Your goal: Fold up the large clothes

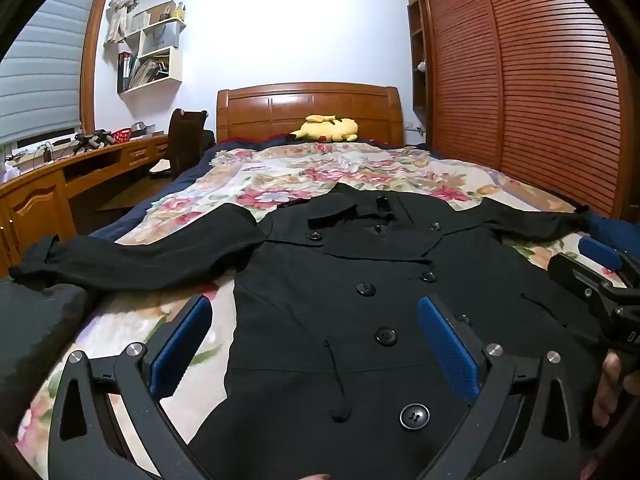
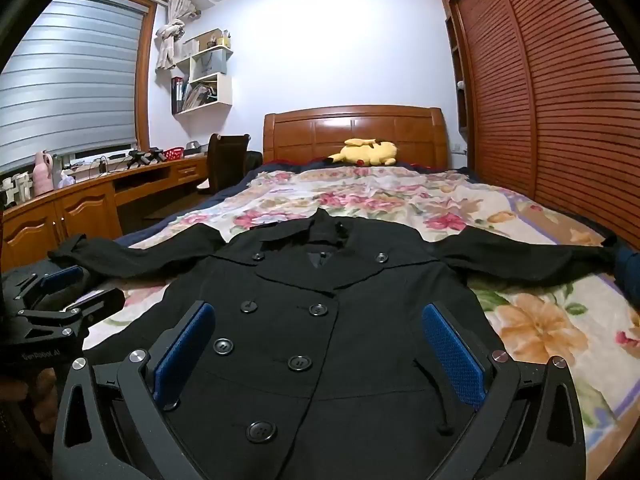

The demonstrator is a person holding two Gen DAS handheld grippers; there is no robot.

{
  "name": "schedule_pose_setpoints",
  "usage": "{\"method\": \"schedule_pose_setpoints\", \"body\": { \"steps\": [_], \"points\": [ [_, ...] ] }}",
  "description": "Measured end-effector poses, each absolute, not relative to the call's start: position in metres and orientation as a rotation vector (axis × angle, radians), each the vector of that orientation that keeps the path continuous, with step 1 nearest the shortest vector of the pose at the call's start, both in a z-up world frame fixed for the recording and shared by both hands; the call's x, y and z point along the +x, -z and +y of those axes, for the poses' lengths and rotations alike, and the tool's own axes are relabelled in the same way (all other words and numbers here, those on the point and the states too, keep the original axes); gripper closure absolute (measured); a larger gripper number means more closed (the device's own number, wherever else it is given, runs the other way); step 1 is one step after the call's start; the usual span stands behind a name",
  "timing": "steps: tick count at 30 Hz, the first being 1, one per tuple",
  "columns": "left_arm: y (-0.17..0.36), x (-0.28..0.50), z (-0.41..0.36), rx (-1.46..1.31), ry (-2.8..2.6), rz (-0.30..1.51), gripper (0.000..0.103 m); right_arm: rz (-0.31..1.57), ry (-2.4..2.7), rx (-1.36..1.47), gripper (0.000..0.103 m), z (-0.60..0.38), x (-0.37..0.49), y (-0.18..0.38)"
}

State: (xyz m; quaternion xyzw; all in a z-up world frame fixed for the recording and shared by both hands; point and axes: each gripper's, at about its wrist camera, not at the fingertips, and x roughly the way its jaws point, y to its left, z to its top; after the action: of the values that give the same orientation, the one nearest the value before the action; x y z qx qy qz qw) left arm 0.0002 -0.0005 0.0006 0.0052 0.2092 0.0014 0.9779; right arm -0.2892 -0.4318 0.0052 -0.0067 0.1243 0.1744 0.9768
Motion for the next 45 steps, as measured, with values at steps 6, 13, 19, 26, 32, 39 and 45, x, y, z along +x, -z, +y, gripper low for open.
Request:
{"method": "schedule_pose_setpoints", "body": {
  "steps": [6, 13, 19, 26, 32, 39, 45],
  "points": [
    [-0.0022, 0.0037, 0.0015, -0.002, 0.008, 0.421, 0.000, 0.254, -0.352, -0.014, 0.000, -0.4319, -0.2895, -0.0054],
    [-0.0009, -0.0006, -0.0004, 0.011, -0.007, 0.411, 0.000, 0.251, -0.350, -0.013, 0.000, -0.4311, -0.2907, -0.0050],
    [-0.0011, -0.0010, -0.0004, 0.012, -0.009, 0.409, 0.000, 0.254, -0.352, -0.012, 0.000, -0.4336, -0.2884, -0.0052],
    [-0.0012, -0.0011, -0.0006, 0.012, -0.009, 0.409, 0.000, 0.255, -0.352, -0.010, 0.000, -0.4345, -0.2880, -0.0052],
    [-0.0014, -0.0013, -0.0008, 0.015, -0.009, 0.407, 0.000, 0.253, -0.352, -0.011, 0.000, -0.4340, -0.2885, -0.0049],
    [-0.0016, -0.0017, -0.0009, 0.014, -0.009, 0.407, 0.000, 0.254, -0.352, -0.010, 0.000, -0.4341, -0.2885, -0.0047],
    [-0.0012, -0.0014, -0.0008, 0.015, -0.009, 0.407, 0.000, 0.254, -0.351, -0.009, 0.000, -0.4345, -0.2880, -0.0046]
  ]
}}
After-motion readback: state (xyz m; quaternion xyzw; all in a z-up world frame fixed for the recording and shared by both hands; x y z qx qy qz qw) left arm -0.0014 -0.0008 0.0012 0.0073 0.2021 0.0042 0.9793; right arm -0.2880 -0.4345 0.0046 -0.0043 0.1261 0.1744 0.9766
